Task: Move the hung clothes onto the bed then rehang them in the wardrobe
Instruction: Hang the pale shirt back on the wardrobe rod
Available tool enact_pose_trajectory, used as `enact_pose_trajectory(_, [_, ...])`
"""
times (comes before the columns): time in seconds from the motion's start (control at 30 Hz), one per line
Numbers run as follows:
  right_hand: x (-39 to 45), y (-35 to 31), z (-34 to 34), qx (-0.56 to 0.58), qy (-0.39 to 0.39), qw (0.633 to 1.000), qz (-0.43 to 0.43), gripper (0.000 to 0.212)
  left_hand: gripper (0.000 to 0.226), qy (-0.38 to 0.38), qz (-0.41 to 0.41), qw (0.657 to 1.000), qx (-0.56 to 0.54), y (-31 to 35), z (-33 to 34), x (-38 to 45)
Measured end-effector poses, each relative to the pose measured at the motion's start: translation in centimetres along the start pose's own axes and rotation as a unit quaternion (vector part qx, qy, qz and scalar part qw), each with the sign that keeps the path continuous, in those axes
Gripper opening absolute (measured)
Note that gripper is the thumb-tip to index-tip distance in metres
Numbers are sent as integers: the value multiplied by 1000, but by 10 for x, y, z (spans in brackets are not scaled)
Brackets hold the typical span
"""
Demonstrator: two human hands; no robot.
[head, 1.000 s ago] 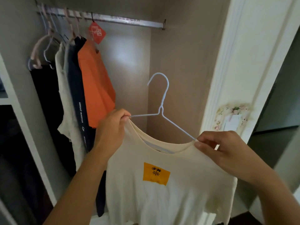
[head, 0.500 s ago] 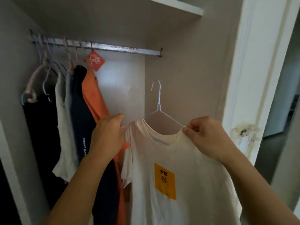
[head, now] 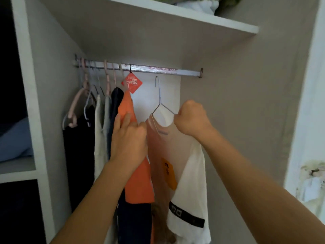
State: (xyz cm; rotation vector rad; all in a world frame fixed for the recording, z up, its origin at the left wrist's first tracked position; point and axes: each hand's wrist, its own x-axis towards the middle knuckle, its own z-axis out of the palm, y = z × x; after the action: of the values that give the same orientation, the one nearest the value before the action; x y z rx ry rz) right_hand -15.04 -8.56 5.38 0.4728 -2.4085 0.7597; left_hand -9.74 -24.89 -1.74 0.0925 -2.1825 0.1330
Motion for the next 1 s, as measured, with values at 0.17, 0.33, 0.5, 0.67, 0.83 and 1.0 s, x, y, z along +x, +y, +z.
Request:
enact_pose_trajectory(0.17, [41, -41, 11, 27, 6, 999, -42, 32, 22, 27, 17, 999, 8, -12, -5, 26])
enact_pose_trajectory(0.33, [71, -70, 17, 33, 10, 998, -58, 34, 19, 59, 18, 998, -30, -17, -5, 41])
enact_pose_trajectory(0.5, [98, -80, 16, 29, 31, 996, -77, 37, 23, 62, 20, 998, -13, -20, 1, 46])
enact_pose_trajectory(0.67, [115, -90, 20, 32, 45, 994, -95, 36, 21, 60, 18, 998, -6, -20, 5, 50])
enact_pose_trajectory(0.83, [123, -100, 38, 51, 22, 994, -98, 28, 20, 53, 13, 998, -12, -19, 3, 55])
enact_pose_trajectory(1.0, [126, -100, 69, 91, -14, 994, -67, 26, 26, 56, 21, 998, -28, -22, 4, 52])
